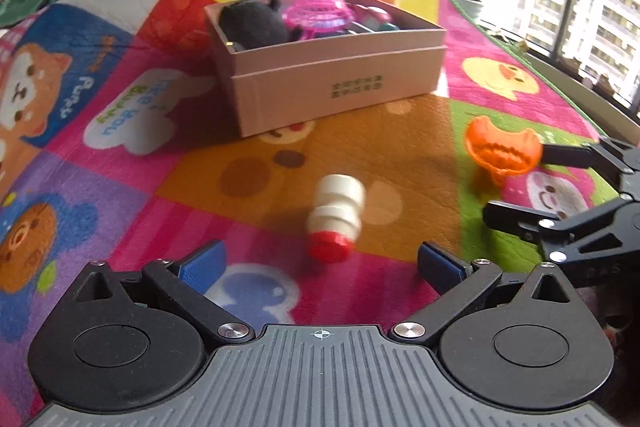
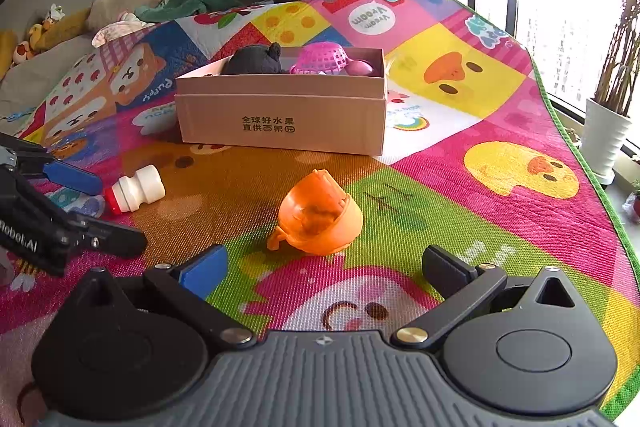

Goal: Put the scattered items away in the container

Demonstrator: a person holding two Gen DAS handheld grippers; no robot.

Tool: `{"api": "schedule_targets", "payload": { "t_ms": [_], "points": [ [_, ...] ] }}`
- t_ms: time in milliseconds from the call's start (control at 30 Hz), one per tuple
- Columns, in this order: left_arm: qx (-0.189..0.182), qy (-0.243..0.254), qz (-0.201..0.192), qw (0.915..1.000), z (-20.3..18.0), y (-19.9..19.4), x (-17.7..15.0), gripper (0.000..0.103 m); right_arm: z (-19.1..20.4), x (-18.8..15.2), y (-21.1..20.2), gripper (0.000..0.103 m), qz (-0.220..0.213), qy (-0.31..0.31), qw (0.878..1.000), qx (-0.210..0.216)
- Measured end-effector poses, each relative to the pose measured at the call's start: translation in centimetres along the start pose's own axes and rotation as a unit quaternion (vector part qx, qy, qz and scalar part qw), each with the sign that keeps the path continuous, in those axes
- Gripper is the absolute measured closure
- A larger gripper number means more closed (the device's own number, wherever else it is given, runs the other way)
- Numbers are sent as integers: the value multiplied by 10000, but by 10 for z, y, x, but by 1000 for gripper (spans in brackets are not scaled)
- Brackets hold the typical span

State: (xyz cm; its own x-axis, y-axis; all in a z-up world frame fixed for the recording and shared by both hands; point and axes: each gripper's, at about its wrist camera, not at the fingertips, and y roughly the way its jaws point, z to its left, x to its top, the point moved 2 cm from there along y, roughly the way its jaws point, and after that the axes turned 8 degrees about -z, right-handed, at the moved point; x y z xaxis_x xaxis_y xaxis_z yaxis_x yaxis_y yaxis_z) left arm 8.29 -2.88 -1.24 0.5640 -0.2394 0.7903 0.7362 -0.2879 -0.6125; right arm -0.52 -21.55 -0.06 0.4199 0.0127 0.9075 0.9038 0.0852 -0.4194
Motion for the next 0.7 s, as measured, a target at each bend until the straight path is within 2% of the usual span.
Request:
{"api": "schedule_targets", "payload": {
  "t_ms": [67,133,200,367,500,600,700],
  "points": [
    [205,-378,-89,9990,15,1,1,0,0,0,0,0,1,22,10000,13],
    [283,-500,-162,9982,21,2,2,0,0,1,0,0,55,2,10000,39],
    [384,-342,-209,9985,18,4,1,0,0,2,1,0,124,-43,9999,61],
    [407,-340,-183,9984,23,-1,-2,0,0,4,1,0,197,-105,9997,112],
    [380,-263,54,9989,23,-13,-8,0,0,12,3,0,450,-123,9987,190],
    [282,-189,84,9994,23,-20,-13,0,6,25,0,11,362,-312,9985,282],
    [292,-207,-47,9993,23,-22,-17,0,9,35,8,13,328,-409,9985,186]
  ]
}}
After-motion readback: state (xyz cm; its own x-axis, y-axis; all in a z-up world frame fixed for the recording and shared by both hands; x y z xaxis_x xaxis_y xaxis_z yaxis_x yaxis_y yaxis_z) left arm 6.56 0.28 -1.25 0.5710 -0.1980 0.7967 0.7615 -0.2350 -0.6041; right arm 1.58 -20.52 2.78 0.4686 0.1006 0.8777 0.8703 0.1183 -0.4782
